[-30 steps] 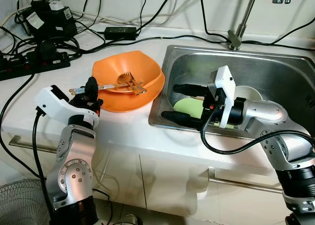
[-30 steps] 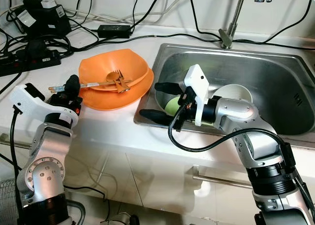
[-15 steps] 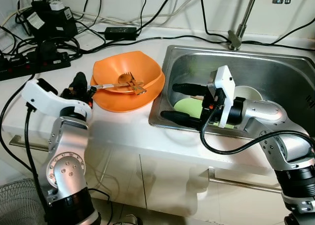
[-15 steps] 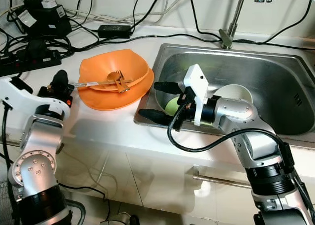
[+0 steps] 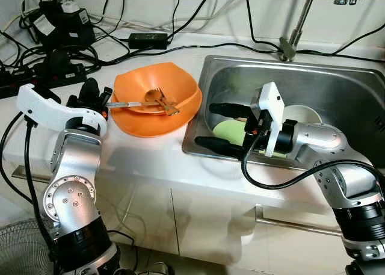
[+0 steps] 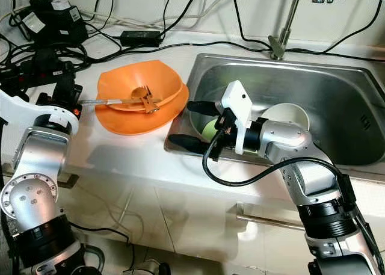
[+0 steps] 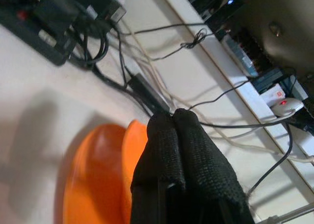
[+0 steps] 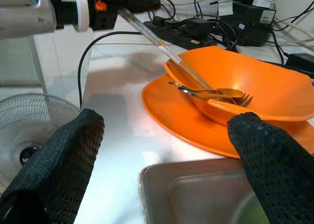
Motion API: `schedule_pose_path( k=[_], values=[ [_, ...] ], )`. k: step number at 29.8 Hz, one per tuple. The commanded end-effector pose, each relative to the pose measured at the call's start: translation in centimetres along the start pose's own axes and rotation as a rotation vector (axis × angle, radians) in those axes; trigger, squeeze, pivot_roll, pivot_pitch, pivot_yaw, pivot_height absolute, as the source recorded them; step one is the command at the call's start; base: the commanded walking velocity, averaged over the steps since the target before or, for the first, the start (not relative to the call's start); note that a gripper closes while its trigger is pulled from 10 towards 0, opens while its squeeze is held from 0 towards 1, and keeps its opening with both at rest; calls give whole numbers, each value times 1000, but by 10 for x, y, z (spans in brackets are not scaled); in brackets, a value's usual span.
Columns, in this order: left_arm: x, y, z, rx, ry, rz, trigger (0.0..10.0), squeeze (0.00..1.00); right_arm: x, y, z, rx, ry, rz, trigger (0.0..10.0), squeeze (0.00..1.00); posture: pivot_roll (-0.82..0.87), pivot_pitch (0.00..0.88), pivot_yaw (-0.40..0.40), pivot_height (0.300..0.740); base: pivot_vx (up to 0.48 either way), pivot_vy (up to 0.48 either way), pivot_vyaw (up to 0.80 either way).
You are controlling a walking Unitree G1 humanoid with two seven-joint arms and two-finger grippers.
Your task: Kitchen organization
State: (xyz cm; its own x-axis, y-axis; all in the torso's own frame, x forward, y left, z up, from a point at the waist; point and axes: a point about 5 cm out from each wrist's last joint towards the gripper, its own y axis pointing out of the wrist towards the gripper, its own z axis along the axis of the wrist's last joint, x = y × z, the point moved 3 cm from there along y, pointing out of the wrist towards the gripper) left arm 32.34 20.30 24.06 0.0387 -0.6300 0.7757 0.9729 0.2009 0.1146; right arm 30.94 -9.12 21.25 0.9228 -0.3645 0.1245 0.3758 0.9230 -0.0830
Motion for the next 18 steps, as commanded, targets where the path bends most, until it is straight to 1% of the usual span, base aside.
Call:
schedule_pose_path(
  k=[1, 3, 4, 6, 8, 9, 10, 12, 16, 17, 18],
  values=[
    [12, 2, 12, 26, 35, -26, 0, 0, 0, 2, 2, 5, -16, 3, 10000, 0, 17, 20, 69, 740, 0, 0, 0],
    [16, 3, 17, 24, 77, -36, 0, 0, 1, 2, 2, 6, -16, 3, 10000, 0, 20, 22, 68, 740, 0, 0, 0],
    [20, 5, 22, 37, 99, -52, 0, 0, 1, 2, 2, 6, -16, 2, 10000, 0, 21, 22, 67, 740, 0, 0, 0],
    [23, 6, 26, 47, 112, -63, 0, 0, 1, 3, 2, 6, -17, 2, 10000, 0, 21, 22, 67, 740, 0, 0, 0],
    [28, 8, 38, 77, 139, -90, 0, 0, 1, 3, 1, 6, -16, 2, 10000, 0, 24, 22, 67, 740, 0, 0, 0],
    [30, 11, 47, 96, 168, -108, 0, 0, 1, 4, 1, 6, -16, 2, 10000, 0, 23, 22, 67, 740, 0, 0, 0],
    [30, 11, 50, 101, 178, -112, 0, 0, 1, 4, 1, 6, -15, 2, 10000, 0, 23, 22, 67, 740, 0, 0, 0],
    [30, 12, 52, 104, 189, -116, 0, 0, 1, 4, 1, 6, -16, 2, 10000, 0, 23, 22, 68, 740, 0, 0, 0],
    [34, 15, 59, 96, 238, -139, 0, 0, 2, 4, 0, 7, -16, -1, 10000, 0, 23, 21, 67, 740, 0, 0, 0],
    [34, 16, 58, 78, 256, -142, 0, 0, 2, 4, 0, 6, -17, -2, 10000, 0, 23, 21, 66, 740, 0, 0, 0],
    [34, 16, 58, 78, 256, -142, 0, 0, 2, 4, 0, 6, -17, -2, 10000, 0, 23, 21, 66, 740, 0, 0, 0]
  ],
)
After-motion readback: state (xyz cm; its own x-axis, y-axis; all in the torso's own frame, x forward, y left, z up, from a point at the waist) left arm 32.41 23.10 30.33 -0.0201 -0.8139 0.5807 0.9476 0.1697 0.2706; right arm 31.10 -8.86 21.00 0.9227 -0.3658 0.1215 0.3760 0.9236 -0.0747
